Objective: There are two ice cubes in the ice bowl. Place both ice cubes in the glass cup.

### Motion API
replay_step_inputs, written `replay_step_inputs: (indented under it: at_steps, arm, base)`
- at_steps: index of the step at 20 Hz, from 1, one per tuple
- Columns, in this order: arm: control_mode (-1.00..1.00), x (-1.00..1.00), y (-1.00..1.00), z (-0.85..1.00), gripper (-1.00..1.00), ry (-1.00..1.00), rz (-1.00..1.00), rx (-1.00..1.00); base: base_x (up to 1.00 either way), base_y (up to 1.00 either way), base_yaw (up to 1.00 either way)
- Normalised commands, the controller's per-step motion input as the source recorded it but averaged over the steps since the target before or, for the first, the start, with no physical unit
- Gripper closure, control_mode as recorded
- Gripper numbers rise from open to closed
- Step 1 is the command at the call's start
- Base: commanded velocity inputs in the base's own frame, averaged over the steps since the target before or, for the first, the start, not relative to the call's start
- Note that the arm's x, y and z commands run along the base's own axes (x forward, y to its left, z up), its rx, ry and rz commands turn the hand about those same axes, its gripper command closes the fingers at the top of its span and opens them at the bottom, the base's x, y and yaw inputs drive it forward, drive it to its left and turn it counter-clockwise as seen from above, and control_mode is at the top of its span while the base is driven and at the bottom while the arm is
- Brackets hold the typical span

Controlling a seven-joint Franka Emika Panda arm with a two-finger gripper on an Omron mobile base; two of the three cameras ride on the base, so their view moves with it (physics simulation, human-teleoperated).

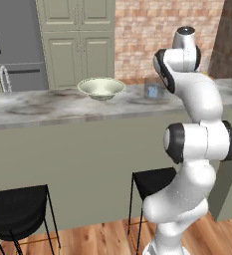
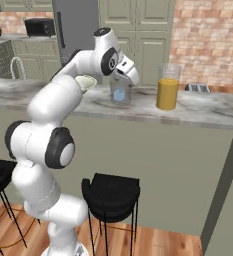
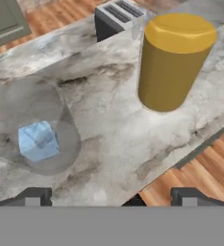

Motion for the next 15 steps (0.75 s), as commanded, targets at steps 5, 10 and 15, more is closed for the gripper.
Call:
replay_step_inputs:
  at_steps: [5, 10, 15]
  arm:
    - [-1.00, -1.00, -0.45, -1.00, -1.00, 0.00, 0.00, -0.05]
    - [-1.00, -1.00, -0.47, -1.00, -1.00, 0.00, 0.00, -0.08]
    - [-1.00, -1.00, -0.85, -1.00, -1.00, -0.03, 0.00, -0.05]
  base:
    - [0.00, 0.00, 0.00]
    - [0.00, 0.00, 0.00]
    - [0.00, 0.00, 0.00]
